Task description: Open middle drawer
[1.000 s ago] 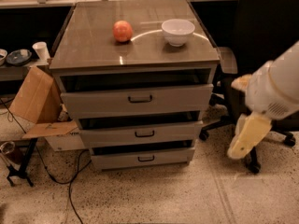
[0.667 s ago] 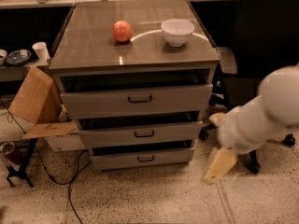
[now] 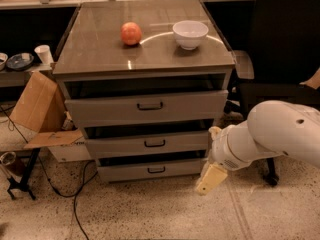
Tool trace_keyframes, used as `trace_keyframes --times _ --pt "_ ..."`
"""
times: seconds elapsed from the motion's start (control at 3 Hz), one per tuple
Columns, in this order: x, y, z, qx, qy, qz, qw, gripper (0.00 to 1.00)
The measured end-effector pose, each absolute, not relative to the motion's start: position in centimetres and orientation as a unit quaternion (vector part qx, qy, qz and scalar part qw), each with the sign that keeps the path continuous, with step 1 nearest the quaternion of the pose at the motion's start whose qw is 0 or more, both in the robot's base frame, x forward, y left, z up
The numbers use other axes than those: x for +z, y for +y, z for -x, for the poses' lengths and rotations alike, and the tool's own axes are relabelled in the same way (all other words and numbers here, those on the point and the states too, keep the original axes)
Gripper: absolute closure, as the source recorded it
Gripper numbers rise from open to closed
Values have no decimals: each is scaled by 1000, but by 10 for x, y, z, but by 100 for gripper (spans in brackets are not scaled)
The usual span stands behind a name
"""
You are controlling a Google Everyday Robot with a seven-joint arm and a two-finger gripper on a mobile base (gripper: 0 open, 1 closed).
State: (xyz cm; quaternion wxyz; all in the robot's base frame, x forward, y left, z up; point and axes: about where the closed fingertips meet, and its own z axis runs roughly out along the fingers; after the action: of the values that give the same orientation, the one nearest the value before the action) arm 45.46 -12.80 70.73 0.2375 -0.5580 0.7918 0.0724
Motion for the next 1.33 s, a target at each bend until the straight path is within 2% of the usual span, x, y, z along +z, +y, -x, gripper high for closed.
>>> trace_keyframes --times 0.67,1.33 --pt "705 -122 -466 65 782 569 246 0" --pt "641 -98 -537 72 763 591 250 0"
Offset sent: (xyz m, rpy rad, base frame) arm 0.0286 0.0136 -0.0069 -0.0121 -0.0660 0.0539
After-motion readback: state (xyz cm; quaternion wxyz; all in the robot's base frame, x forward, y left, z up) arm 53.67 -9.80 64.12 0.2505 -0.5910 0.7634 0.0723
